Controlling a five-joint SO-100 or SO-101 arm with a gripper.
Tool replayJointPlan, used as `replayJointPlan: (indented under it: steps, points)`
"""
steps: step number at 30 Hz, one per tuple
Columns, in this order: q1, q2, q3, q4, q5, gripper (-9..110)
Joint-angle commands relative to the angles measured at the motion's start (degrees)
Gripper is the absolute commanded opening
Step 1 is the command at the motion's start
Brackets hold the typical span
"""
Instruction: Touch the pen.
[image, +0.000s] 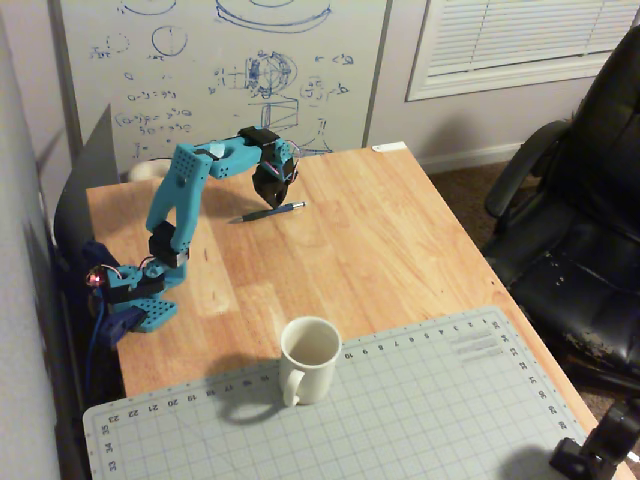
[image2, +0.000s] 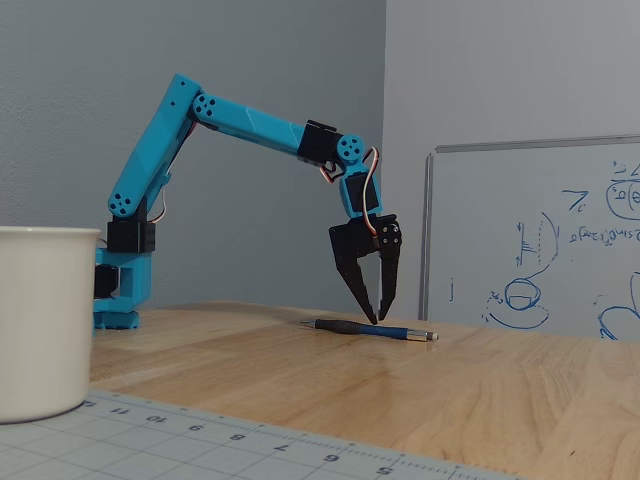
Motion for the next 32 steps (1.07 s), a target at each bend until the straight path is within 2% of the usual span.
replayJointPlan:
  steps: [1, 32]
  points:
    - [-0.35, 4.48, -3.69, 0.26, 0.53, 1]
    - [0.18, 4.39, -4.04, 0.18, -0.18, 1]
